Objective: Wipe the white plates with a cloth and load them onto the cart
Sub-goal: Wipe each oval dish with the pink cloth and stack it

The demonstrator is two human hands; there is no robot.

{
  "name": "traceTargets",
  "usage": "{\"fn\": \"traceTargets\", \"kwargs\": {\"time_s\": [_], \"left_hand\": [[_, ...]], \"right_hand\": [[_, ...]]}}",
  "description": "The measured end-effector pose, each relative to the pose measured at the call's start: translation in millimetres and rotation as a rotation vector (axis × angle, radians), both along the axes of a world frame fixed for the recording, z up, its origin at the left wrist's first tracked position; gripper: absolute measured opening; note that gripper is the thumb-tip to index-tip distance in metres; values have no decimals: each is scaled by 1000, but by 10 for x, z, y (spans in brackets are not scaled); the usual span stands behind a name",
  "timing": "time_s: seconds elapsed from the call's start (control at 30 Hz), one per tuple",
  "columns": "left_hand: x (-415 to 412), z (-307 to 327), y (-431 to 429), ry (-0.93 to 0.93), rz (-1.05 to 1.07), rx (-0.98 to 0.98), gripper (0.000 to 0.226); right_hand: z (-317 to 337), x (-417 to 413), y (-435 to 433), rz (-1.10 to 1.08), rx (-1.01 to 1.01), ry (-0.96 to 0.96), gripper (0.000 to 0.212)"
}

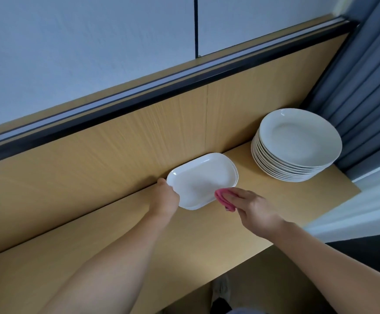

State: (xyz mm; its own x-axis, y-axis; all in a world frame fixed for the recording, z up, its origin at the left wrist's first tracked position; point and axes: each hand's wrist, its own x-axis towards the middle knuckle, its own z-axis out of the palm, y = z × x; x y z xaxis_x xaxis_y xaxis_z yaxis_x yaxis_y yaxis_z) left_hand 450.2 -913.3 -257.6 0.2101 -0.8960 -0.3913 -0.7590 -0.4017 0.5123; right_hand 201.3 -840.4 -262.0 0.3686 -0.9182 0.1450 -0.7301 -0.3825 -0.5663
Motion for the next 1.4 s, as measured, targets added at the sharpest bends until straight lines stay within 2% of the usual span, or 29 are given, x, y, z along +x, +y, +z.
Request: {"fn": "traceTargets", "kwargs": {"time_s": [0.07,0.23,0.53,0.8,1.13,1.33,1.4], "left_hand": [[21,38,-7,33,30,5,5],[123,160,112,261,132,-1,10],[946,273,571,320,178,-61,13],[1860,218,1163,263,252,-13,11],[2294,-31,1523,274,277,31,16],[2378,-84,1552,199,151,42,17],[2424,-71,1527,88,50,21,15]], "right_hand": [[37,6,-8,5,-10,-10,65],[140,62,13,13,-51,-38,65],[288,748,82,103,-84,-67,63],[331,1627,329,200,-153,6,60],[232,2135,496,215,-31,125,51],[172,2242,410,190,-6,226,49],[171,2332,322,177,-25,265,48]]}}
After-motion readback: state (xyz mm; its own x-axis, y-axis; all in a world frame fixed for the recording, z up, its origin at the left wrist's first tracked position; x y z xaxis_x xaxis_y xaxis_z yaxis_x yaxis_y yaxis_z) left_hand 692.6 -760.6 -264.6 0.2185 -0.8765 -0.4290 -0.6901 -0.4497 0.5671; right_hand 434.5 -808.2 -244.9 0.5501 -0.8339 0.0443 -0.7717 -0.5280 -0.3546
